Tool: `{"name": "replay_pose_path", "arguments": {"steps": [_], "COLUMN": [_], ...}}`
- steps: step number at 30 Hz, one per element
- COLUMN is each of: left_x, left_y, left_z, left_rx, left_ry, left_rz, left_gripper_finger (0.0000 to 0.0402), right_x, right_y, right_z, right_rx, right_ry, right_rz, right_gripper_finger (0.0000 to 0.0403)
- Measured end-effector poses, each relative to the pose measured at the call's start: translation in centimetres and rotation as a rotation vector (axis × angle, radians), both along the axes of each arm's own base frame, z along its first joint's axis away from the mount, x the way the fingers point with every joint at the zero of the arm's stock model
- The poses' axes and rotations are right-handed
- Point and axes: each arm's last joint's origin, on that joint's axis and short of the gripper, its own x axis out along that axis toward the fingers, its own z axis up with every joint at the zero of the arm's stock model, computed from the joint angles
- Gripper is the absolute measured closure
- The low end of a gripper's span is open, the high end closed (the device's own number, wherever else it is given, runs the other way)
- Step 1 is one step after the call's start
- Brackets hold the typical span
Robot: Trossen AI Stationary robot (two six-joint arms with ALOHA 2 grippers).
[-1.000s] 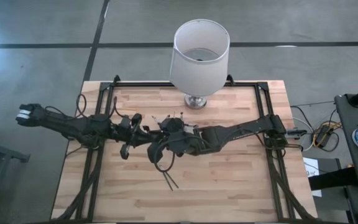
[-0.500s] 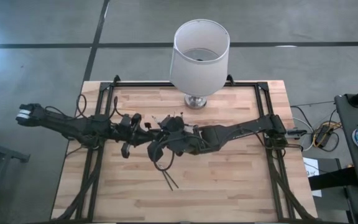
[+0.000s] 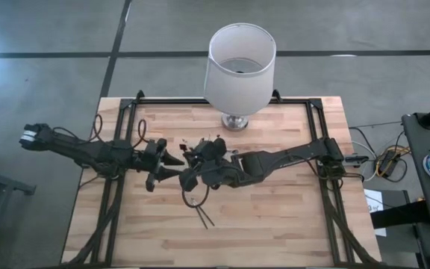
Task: Put items in baskets/containers
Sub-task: Put the brow brush into the transparent organizer
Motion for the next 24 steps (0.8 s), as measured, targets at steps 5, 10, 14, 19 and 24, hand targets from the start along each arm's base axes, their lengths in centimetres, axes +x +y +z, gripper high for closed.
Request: {"name": "replay_pose_path", "arguments": {"steps": [5,10,14,19,24], "left_x": [-1.6,-3.4,-4.1,-4.7,-5.3], "left_y": [0.3,0.9,1.1,1.3,1.5], "left_z": [0.0,-0.2,-0.7,-2.3,-3.0], "left_rx": [-0.003,-0.007,-0.044,-0.049,-0.008], "left_ry": [0.045,0.103,0.131,0.285,0.373], "left_rz": [0.023,0.089,0.126,0.161,0.161], "left_gripper_finger": [0.0214,0.0211,0.0211,0.0211,0.0211], "right_x": [-1.4,-4.8,-6.8,-8.4,-8.6], "right_y": [0.6,3.2,4.1,2.7,0.8], "right_z": [-0.1,-0.2,-1.4,-4.0,-7.5], "right_rx": [-0.075,-0.173,-0.208,-0.233,-0.204], "right_ry": [0.029,0.025,0.072,0.054,0.007], "right_rz": [-0.173,-0.366,-0.412,-0.546,-0.643], "right_gripper_finger": [0.0392,0.0392,0.0392,0.0391,0.0391]}}
